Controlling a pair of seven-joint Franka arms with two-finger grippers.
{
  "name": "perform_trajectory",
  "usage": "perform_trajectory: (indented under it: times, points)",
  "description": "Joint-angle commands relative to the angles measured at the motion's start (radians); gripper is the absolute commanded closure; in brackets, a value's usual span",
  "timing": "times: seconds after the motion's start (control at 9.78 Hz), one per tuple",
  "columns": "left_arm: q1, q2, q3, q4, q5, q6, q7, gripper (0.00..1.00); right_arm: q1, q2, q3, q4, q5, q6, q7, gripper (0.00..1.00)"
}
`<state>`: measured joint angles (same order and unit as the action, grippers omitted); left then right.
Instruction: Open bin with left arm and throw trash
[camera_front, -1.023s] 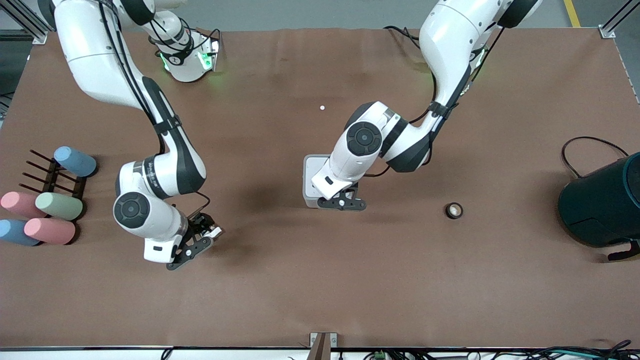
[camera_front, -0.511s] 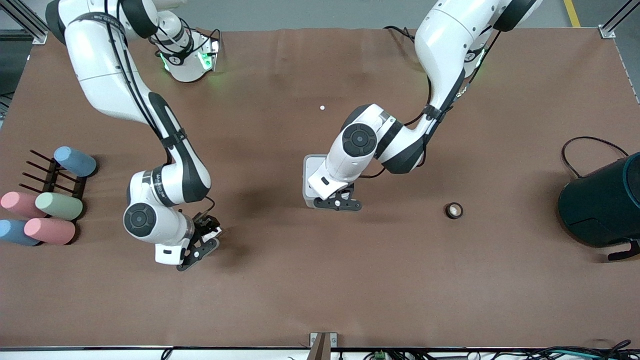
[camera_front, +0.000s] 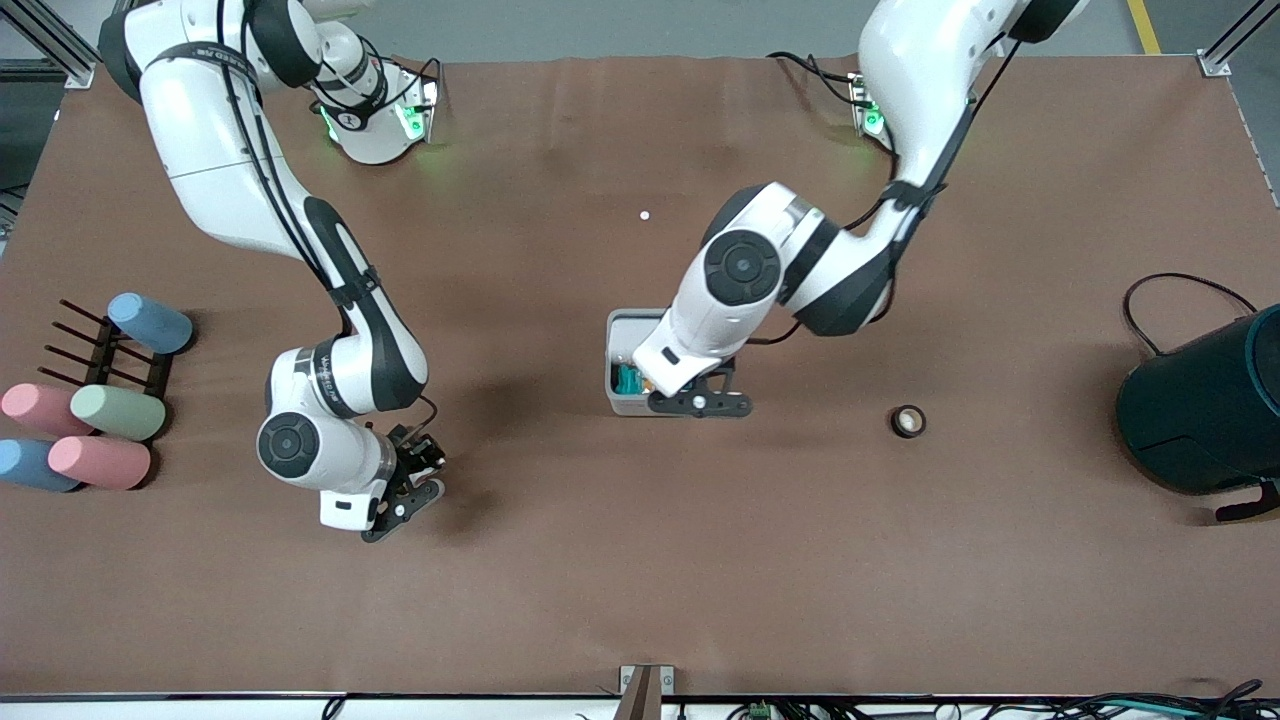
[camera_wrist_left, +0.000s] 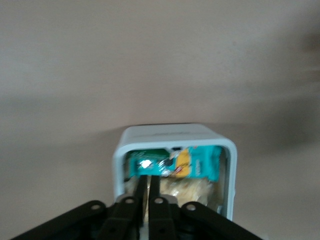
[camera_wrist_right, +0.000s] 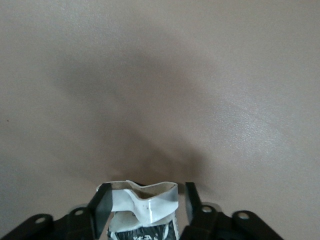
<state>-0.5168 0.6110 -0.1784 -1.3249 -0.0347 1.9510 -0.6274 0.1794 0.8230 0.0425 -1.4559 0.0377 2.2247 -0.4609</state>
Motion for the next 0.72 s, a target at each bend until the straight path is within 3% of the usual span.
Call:
perform_trajectory:
  times: [0.0, 0.1, 0.31, 0.61]
  points:
    - [0.070, -0.100, 0.003, -0.016, 0.016, -0.125, 0.012, 0.50, -0.012, 0.011, 0.008, 0.006, 0.022, 0.006, -0.018, 0.63]
    - [0.098, -0.135, 0.005, -0.019, 0.024, -0.209, 0.017, 0.02, -0.012, 0.011, 0.008, 0.008, 0.028, 0.004, -0.013, 0.73]
    - [0.161, -0.181, -0.003, -0.022, 0.052, -0.318, 0.050, 0.00, -0.014, 0.007, 0.008, 0.008, 0.068, -0.003, -0.009, 0.97]
    - [0.253, -0.230, -0.006, -0.059, 0.052, -0.357, 0.175, 0.00, -0.028, -0.010, 0.013, 0.017, 0.194, -0.008, -0.013, 1.00]
